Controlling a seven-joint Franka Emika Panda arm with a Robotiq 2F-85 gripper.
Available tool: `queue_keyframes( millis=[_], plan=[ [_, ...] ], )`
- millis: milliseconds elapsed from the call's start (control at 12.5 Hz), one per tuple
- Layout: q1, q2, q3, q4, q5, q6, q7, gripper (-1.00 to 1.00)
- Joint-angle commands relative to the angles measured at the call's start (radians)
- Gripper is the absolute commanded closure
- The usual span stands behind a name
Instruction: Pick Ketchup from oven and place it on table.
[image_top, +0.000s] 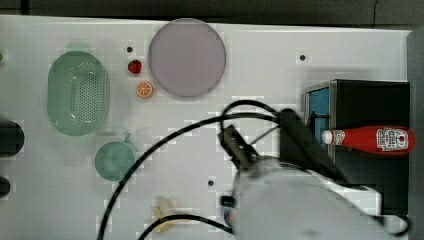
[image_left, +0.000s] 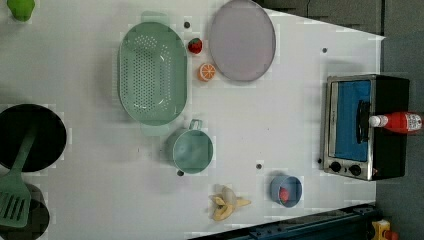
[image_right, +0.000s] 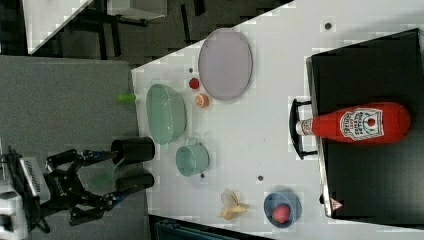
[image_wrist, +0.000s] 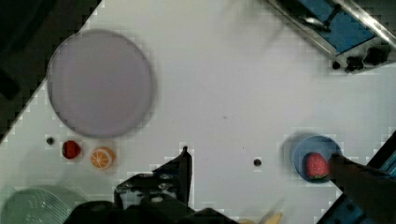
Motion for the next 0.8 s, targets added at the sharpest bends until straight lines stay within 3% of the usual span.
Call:
queue_keyframes(
  millis=[80, 800],
  plan=[
    [-0.030, 0.074, -0.086, -0.021, 0.005, 0.007, 0.041, -1.00],
    [-0.061, 0.315, -0.408, -0.012, 0.005, 0.355, 0.041, -1.00]
  ],
)
